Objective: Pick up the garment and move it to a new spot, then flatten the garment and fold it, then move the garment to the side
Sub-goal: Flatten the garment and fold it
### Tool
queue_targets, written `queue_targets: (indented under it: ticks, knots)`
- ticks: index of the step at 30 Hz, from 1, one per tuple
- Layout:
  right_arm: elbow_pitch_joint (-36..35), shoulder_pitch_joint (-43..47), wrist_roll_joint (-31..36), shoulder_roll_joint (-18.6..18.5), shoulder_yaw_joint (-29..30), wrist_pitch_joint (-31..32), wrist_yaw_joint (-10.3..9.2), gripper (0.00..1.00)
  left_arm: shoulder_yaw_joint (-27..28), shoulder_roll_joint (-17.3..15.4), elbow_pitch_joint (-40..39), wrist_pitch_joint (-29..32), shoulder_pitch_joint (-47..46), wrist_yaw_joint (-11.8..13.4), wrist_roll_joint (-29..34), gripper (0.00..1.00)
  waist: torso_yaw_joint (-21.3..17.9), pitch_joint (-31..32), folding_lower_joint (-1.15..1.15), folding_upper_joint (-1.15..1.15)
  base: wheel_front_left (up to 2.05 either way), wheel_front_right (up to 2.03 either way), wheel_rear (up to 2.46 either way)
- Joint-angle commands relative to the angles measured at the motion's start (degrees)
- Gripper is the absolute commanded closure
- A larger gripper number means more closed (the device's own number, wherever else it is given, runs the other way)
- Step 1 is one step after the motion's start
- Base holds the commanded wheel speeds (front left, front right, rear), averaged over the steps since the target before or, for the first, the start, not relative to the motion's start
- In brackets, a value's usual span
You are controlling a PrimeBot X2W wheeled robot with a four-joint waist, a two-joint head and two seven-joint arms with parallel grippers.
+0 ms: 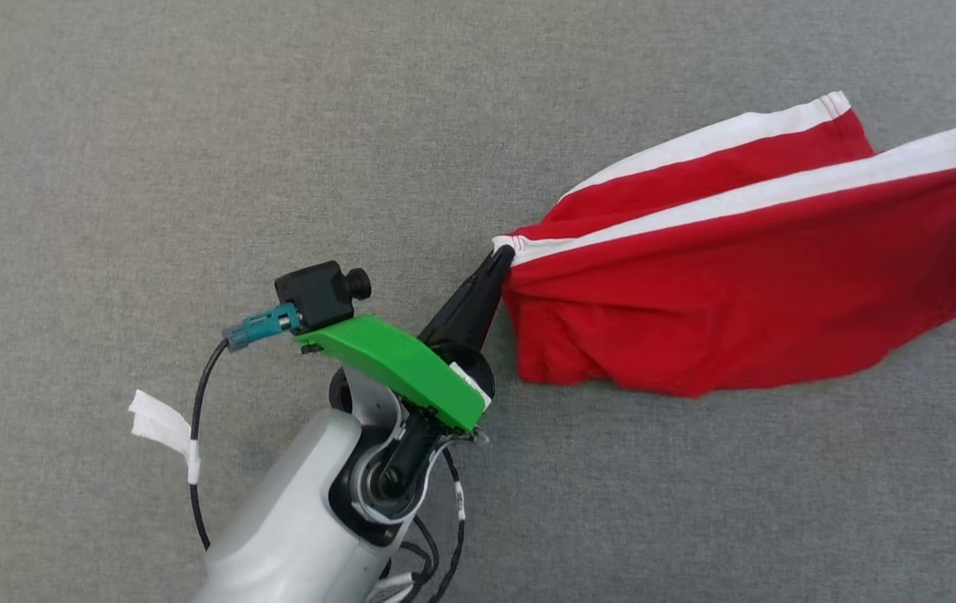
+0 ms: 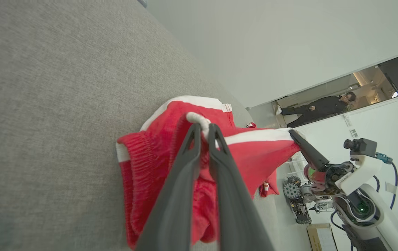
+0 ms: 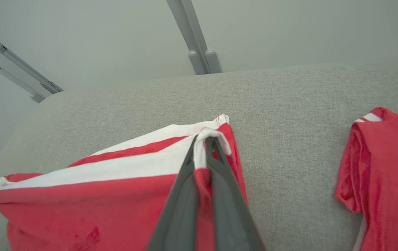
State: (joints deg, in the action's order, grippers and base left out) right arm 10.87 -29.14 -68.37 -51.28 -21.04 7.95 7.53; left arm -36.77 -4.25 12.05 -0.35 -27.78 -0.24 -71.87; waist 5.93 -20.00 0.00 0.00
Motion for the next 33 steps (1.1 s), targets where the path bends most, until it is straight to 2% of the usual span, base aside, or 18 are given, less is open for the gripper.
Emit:
queue_targets:
  ticks: [1,4,9,10,11,12,13,15,19,24,26,29,33]
  knots:
    - [1.14,-2.65,0.63,-0.04,-1.07,0.81,-0.1,1.0,0.36,0.32,1.3,-0.63,-2.07,0.24,-0.17,1.0,1.96,-2.38,0.0,0.0,0.0,0.0,0.0]
    - [3.64,-7.2,1.27,0.1,-3.42,2.22,-0.1,1.0,0.42,0.78,3.92,-2.05,-4.54,0.67,-0.12,1.0,2.74,-3.51,0.0,0.0,0.0,0.0,0.0]
    - [8.69,-13.45,1.94,1.34,-7.61,3.09,-0.1,1.0,-0.92,1.19,7.72,-3.91,-8.33,-0.04,-1.53,1.0,3.64,-4.78,0.0,0.0,0.0,0.0,0.0]
    - [9.53,-14.31,1.98,1.61,-8.3,2.89,-0.1,1.0,-1.24,1.21,8.31,-4.13,-8.83,-0.09,-1.84,0.66,3.72,-4.9,0.0,0.0,0.0,0.0,0.0]
    - [10.59,-15.31,2.05,1.89,-9.06,2.69,-0.1,0.8,-1.7,1.25,8.88,-4.5,-9.41,-0.23,-2.41,0.16,3.79,-5.05,0.0,0.0,0.0,0.0,0.0]
    - [11.38,-16.08,2.1,2.19,-9.66,2.38,-0.1,0.27,-2.12,1.28,9.1,-4.99,-9.84,-0.35,-3.05,0.0,3.8,-5.12,0.0,0.0,0.0,0.0,0.0]
    - [12.2,-16.86,2.21,2.48,-10.37,1.82,-0.1,0.0,-2.7,1.28,9.44,-5.58,-10.29,-0.47,-3.72,0.0,3.74,-5.17,0.0,0.0,0.0,0.0,0.0]
    - [13.42,-17.77,2.45,2.9,-11.45,0.58,-0.1,0.0,-3.57,1.29,9.82,-6.7,-10.93,-0.86,-4.12,0.0,3.52,-5.07,0.0,0.0,0.0,0.0,0.0]
    - [14.25,-18.01,1.79,3.0,-13.66,-3.4,-0.1,0.0,-4.61,1.06,10.87,-10.65,-10.39,-1.54,-1.1,0.0,2.45,-3.5,0.0,0.0,0.0,0.0,0.0]
    - [12.86,-14.59,0.6,1.88,-15.61,-10.48,-0.1,0.0,-5.46,-2.09,9.29,-14.16,-5.93,0.78,6.8,0.0,0.93,-0.21,0.0,0.0,0.0,0.0,0.0]
    - [12.03,-12.48,0.05,1.03,-16.23,-13.32,-0.1,0.0,-4.48,-3.07,7.4,-14.75,-3.34,2.71,11.0,0.0,0.45,1.28,0.0,0.0,0.0,0.0,0.0]
    - [11.27,-7.78,-0.31,-0.14,-17.03,-17.68,-0.1,0.0,0.53,-3.79,1.51,-14.83,2.72,6.46,21.64,0.0,0.15,3.26,0.0,0.0,0.0,0.0,0.0]
    - [11.99,-1.49,-0.08,-0.4,-16.17,-21.66,-0.1,0.0,5.78,-2.58,-6.27,-14.83,12.51,9.52,36.12,0.0,0.8,5.27,0.0,0.0,0.0,0.0,0.0]
